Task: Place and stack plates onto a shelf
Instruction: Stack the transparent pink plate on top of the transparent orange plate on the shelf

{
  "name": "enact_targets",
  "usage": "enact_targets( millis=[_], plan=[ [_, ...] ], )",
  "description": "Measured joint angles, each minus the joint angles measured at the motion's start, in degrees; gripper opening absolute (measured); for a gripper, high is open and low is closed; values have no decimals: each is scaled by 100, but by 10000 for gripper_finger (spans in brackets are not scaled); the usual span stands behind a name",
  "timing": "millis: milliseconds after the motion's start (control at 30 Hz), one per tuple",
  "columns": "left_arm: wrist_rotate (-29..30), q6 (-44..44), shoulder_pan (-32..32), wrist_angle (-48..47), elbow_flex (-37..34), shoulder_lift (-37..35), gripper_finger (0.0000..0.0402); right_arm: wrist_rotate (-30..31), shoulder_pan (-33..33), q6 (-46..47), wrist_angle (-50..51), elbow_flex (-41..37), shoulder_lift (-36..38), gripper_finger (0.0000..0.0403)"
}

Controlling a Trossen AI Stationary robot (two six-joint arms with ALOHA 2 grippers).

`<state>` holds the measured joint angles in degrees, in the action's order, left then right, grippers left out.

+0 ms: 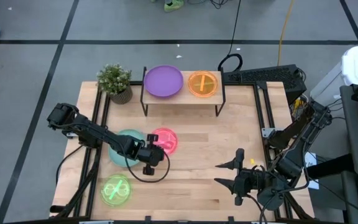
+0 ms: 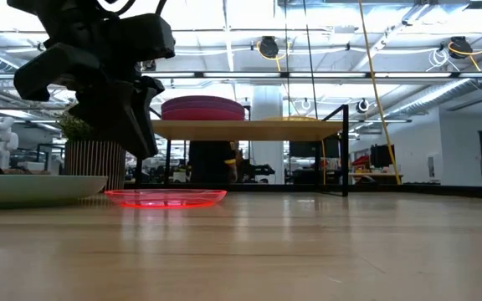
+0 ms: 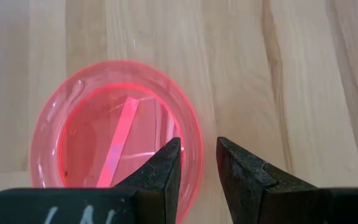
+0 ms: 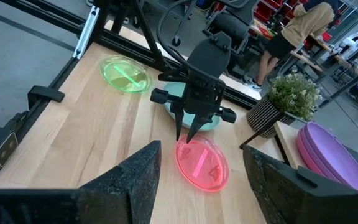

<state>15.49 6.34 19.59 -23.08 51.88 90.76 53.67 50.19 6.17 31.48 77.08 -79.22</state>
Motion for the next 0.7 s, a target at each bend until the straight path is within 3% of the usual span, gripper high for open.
enact_targets(
  millis=[700],
  plan=[
    [256,-30,60,1068,-912,2,108,-2,0,-44,0,0,0,208]
  ],
)
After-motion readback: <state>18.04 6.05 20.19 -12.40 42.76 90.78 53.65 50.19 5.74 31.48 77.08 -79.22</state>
